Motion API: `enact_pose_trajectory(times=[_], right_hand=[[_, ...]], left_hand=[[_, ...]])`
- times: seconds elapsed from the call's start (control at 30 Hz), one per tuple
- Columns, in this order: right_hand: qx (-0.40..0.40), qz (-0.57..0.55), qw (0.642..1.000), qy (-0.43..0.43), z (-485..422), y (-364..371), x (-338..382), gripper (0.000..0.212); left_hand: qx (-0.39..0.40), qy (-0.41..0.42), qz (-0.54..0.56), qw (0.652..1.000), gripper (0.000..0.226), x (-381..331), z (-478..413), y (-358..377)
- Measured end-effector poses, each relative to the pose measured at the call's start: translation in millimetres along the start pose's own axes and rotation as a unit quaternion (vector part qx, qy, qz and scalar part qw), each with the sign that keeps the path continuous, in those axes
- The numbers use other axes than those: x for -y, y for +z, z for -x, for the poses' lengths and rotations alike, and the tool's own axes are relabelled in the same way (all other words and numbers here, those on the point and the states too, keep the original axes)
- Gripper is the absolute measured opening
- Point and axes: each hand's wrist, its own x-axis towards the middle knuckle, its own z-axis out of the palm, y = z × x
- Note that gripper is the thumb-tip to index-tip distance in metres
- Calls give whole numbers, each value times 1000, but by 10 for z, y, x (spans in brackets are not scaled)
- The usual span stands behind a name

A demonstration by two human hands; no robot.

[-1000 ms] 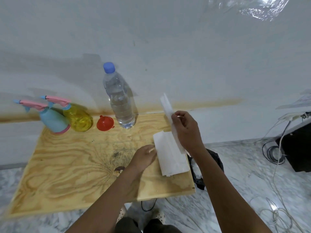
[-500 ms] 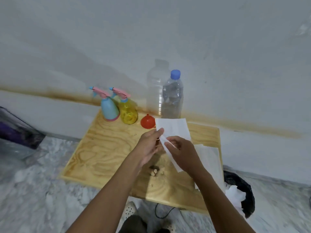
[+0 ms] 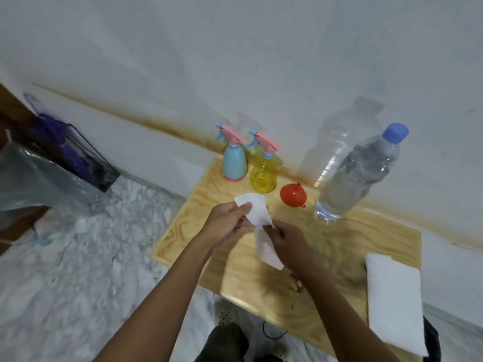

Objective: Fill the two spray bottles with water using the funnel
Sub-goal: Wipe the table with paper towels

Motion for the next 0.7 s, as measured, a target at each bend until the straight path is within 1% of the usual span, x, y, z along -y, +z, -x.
enact_pose_trajectory(times=[0.1,0.2,0.27,0.33,0.37,0.43,0.47,0.5,0.57,0.6,0.63,0.7], right_hand=[[-13,45,999,-6,-268,202,-10,24],[-33,92,995,-20,-550,388,14,28],[-48,127,991,-12,-745,515,28,41],[-58,165,985,-6,-914,622,22,47],[-55,191,980,-12,-989,664,14,49],[-26,245,969,-15,-1126,739,-35,49],[-7,264,965,-3,-1186,782,-69,48],[14,278,960,12,-1229,828,-117,48],[45,293,955,15,-1288,931,-213,50],[54,293,954,9,-1304,985,-235,53],[57,290,955,5,-1317,1038,-246,57],[48,286,957,-5,-1342,1140,-265,74]], left_hand=[[-79,23,-91,992,15,49,-171,-441],[-126,26,-210,969,28,167,-432,-839],[-130,28,-318,939,51,276,-661,-1087],[-127,15,-400,908,74,413,-887,-1290],[-122,-2,-432,893,80,491,-999,-1366],[-101,-30,-488,867,84,474,-1051,-1406],[-86,-32,-505,858,88,457,-1062,-1412],[-72,-40,-508,857,95,442,-1064,-1416],[-53,-49,-503,861,110,469,-1090,-1450],[-50,-47,-498,864,113,488,-1111,-1472],[-49,-48,-491,869,115,498,-1125,-1488],[-48,-39,-478,876,115,513,-1135,-1502]])
